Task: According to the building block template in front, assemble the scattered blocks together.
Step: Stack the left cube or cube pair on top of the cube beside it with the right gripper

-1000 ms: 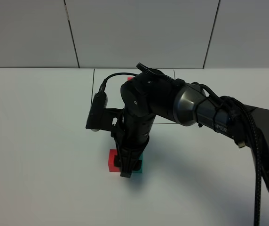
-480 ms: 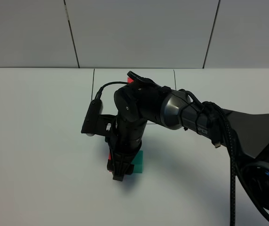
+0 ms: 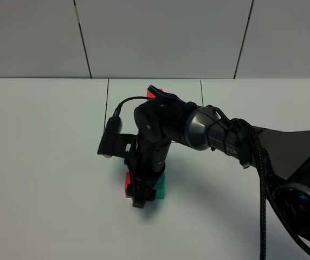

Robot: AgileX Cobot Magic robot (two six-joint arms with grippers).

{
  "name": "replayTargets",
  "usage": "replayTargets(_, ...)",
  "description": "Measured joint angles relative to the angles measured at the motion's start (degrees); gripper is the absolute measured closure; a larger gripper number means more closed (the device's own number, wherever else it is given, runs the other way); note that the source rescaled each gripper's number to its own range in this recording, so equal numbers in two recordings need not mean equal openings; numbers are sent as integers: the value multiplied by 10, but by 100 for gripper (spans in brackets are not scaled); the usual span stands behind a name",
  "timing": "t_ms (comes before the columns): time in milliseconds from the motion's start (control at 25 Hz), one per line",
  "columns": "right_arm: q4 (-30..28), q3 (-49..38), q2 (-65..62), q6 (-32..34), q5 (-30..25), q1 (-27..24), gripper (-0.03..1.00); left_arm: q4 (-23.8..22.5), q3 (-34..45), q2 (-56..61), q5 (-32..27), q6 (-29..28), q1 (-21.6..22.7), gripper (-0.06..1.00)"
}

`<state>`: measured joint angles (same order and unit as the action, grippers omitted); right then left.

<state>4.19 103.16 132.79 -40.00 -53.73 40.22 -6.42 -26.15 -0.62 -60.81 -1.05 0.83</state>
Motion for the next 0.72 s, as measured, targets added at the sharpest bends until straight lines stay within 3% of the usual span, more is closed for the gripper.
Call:
replayTargets(520, 2, 1, 21, 0, 0, -3, 14, 0, 0, 0, 1, 0, 0, 0)
replayTargets(720, 2, 1, 22, -1, 2, -3, 20, 0, 0, 0, 1, 0, 0, 0)
